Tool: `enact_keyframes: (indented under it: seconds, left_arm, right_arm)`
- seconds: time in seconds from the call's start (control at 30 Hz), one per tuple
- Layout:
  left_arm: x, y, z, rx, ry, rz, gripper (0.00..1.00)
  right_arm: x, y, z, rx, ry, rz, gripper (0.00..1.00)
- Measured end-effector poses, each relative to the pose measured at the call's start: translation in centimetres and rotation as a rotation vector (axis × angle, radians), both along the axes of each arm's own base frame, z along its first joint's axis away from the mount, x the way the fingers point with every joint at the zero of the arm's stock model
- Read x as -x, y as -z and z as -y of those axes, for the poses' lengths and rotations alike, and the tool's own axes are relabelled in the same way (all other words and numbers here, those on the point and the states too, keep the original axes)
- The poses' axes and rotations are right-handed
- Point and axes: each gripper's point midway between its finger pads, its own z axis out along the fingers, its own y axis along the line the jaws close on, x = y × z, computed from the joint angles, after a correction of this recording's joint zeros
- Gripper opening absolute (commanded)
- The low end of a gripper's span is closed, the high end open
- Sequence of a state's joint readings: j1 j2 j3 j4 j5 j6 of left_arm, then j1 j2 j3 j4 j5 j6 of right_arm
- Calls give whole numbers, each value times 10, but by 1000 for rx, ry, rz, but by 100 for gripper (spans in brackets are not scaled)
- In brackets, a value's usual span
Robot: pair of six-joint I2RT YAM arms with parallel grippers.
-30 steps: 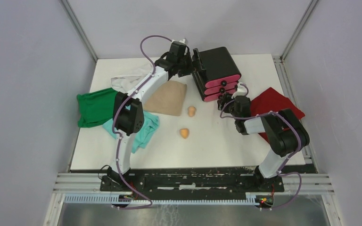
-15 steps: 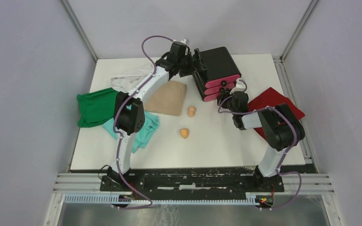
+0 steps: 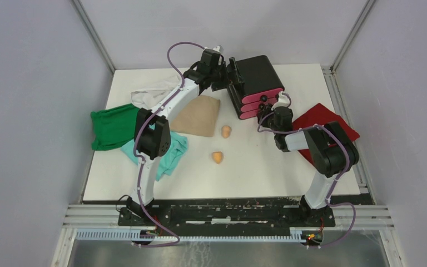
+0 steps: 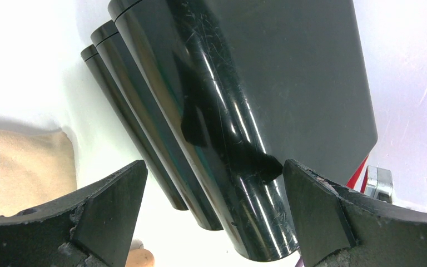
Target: Organize the makeup
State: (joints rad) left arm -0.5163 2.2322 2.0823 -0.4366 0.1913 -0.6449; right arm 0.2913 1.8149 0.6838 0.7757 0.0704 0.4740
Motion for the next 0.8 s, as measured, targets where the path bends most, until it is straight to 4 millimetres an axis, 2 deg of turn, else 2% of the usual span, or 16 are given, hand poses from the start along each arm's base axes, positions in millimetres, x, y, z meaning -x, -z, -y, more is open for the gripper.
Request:
enact_keyframes:
  seconds: [0.17,0.37,0.63,0.8]
  left_arm:
    - [0,0,0,0,0,0,99]
    - [0,0,0,1,2,-1,99]
    - [-1,2,0,6,4,2,99]
    - [-1,3,0,14,12,2,99]
  right_arm:
    - [0,0,0,-4,1,0,24]
    - [7,0,1,-7,-4,1,23]
    - [39,-1,7,-2,-24,-24,22]
    - [69,-1,12,-1,-41,-56,22]
